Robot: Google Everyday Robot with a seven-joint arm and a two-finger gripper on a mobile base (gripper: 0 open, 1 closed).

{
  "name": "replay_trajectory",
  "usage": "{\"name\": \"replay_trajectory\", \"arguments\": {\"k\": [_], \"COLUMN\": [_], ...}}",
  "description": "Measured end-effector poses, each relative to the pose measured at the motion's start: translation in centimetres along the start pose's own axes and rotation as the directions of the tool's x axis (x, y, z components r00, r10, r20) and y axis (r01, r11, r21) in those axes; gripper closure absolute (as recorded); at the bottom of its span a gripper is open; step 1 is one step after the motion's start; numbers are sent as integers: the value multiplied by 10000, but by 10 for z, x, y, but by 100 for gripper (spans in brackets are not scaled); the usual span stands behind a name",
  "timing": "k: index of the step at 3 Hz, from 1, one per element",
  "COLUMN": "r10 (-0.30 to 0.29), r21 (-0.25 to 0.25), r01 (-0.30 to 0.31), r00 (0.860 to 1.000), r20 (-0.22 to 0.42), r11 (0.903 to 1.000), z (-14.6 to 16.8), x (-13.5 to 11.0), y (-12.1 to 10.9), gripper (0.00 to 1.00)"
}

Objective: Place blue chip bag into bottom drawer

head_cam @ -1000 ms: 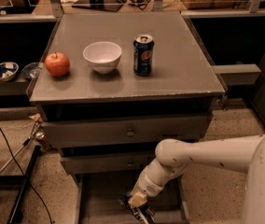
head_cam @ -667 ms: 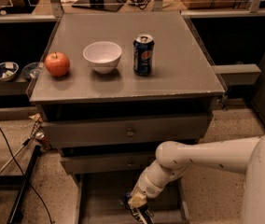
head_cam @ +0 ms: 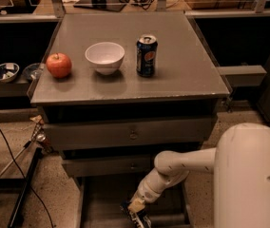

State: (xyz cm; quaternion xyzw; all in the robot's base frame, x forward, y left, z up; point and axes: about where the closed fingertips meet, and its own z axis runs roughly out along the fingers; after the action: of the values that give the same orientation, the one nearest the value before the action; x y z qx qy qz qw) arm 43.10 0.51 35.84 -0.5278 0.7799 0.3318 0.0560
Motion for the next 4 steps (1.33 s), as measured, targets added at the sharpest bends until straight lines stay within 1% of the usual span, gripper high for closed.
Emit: {"name": "replay_trajectory", "arguments": {"k": [1,2,3,4], "r10": [13,81,65,157], "r21": [-12,-419,-1305,-1001], "r01": [-13,-70,30,-93], "r00": [10000,9996,9974,9979], "r20": [12,257,720,627], "r11": [10000,9991,9914,9949], "z": [1,23,77,71], "x": [0,3,-6,-5], "y": [-1,-7,-23,-22], "gripper": [100,100,100,100]}}
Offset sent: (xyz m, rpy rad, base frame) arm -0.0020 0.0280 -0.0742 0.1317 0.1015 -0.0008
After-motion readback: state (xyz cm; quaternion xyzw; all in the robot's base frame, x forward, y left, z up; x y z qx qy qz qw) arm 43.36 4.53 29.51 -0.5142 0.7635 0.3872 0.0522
